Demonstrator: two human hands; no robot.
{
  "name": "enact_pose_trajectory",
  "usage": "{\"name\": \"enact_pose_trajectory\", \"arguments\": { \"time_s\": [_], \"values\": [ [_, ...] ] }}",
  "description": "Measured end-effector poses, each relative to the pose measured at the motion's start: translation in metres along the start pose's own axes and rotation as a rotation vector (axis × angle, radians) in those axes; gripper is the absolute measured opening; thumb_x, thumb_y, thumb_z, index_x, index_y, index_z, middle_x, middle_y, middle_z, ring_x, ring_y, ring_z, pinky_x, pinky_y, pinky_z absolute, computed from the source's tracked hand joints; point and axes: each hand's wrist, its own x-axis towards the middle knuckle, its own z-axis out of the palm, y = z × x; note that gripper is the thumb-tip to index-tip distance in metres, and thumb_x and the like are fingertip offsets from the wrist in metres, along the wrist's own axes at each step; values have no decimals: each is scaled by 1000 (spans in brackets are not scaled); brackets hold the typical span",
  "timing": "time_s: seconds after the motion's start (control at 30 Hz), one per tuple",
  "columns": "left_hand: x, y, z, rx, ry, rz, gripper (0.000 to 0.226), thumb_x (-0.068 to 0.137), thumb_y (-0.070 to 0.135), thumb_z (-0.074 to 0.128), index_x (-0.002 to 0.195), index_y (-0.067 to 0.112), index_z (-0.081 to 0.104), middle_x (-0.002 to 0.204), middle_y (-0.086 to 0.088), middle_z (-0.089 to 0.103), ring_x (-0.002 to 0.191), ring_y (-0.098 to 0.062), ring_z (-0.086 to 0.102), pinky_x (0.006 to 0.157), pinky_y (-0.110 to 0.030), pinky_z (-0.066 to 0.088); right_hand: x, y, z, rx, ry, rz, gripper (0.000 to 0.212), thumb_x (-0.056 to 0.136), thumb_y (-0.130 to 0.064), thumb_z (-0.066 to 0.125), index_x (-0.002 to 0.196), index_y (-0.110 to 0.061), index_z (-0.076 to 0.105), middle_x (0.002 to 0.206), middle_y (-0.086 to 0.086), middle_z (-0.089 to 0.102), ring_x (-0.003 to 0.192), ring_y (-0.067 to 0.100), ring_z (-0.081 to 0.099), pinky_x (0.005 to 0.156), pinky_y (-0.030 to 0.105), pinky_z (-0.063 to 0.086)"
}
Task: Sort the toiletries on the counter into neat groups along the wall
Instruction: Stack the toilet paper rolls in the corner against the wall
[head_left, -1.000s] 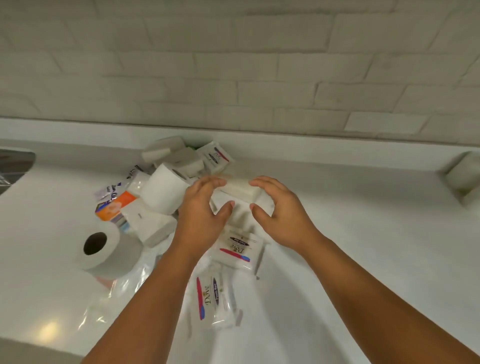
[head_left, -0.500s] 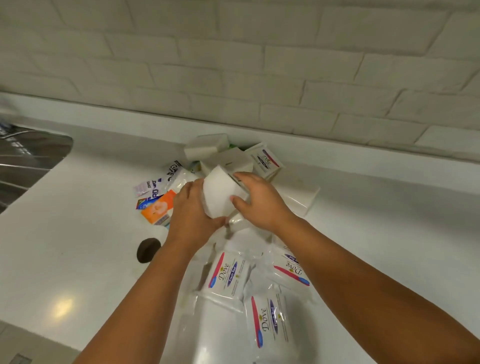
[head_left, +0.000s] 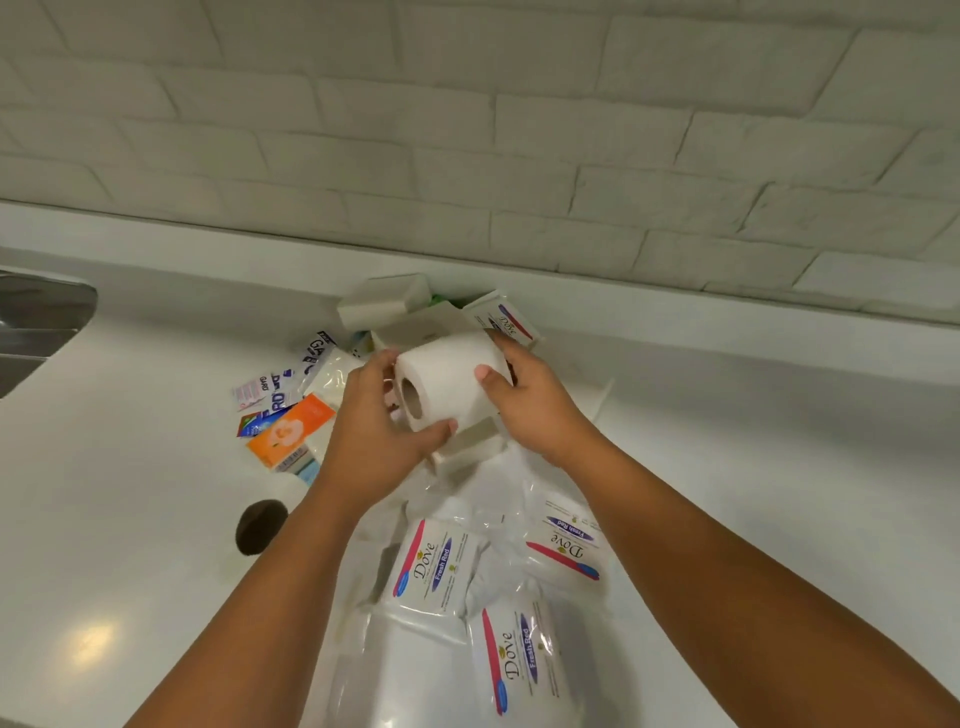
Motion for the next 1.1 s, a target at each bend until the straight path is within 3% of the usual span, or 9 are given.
{"name": "enact_pose_trajectory", "arguments": {
  "time_s": [0.07, 0.13, 0.2, 0.3, 0.37, 0.47, 0.67, 0.87, 1.1],
  "values": [
    [-4, 12, 7, -140, -26, 8, 91, 59, 46, 89, 136, 37, 42, 136, 8, 45, 117, -14, 57, 96, -43, 55, -10, 5, -12, 130, 19, 72, 57, 88, -52, 54, 143, -45, 40, 149, -12, 46, 136, 18, 46, 107, 52, 45],
    [-9, 23, 18, -191, -52, 37, 93, 58, 43, 91, 137, 41, 42, 138, 12, 43, 120, -13, 56, 96, -45, 55, -23, 8, -24, 291, 52, 115, 46, 99, -35, 51, 144, -38, 42, 142, -8, 53, 124, 20, 56, 97, 50, 53],
    [-15, 37, 33, -213, -92, 73, 101, 59, 35, 94, 143, 37, 37, 142, 14, 41, 127, -8, 50, 102, -42, 51, -40, 14, -40, 466, 86, 160, 39, 104, -23, 46, 142, -30, 46, 131, -2, 59, 112, 22, 62, 86, 47, 58],
    [-23, 58, 60, -248, -136, 97, 105, 63, 28, 94, 149, 30, 33, 146, 13, 42, 131, 0, 46, 108, -38, 47, -67, 23, -66, 585, 135, 188, 29, 103, -22, 47, 131, -23, 57, 122, 8, 66, 107, 28, 66, 81, 49, 59],
    [-28, 72, 82, -266, -179, 102, 102, 63, 30, 94, 147, 30, 37, 143, 14, 47, 129, -1, 48, 107, -39, 48, -86, 32, -86, 527, 177, 186, 27, 101, -25, 51, 127, -25, 60, 122, 6, 67, 107, 24, 67, 85, 47, 59],
    [-36, 94, 111, -259, -266, 125, 96, 60, 29, 95, 140, 39, 42, 138, 13, 51, 126, -5, 52, 107, -40, 47, -109, 46, -124, 290, 227, 118, 41, 87, -34, 56, 127, -26, 61, 123, 1, 66, 114, 21, 63, 100, 43, 51],
    [-54, 151, 178, -206, -447, 208, 98, 62, 19, 94, 139, 46, 39, 139, 15, 50, 124, -6, 53, 106, -36, 48, -169, 58, -218, 58, 117, -7, 63, 84, -22, 75, 139, -33, 47, 135, -16, 56, 131, 7, 49, 111, 47, 40],
    [-75, 214, 257, -197, -628, 290, 96, 69, 14, 89, 142, 46, 35, 136, 22, 51, 123, -5, 53, 104, -34, 48, -220, 83, -304, 94, 220, -21, 72, 78, -16, 83, 140, -30, 47, 134, -8, 58, 129, 16, 53, 110, 48, 42],
    [-97, 259, 357, -213, -572, 248, 95, 61, 33, 95, 136, 49, 38, 138, 20, 51, 122, 0, 54, 99, -23, 46, -261, 124, -394, 133, 369, -2, 69, 74, -16, 85, 133, -30, 51, 131, -7, 60, 126, 18, 54, 109, 51, 43]
  ]
}}
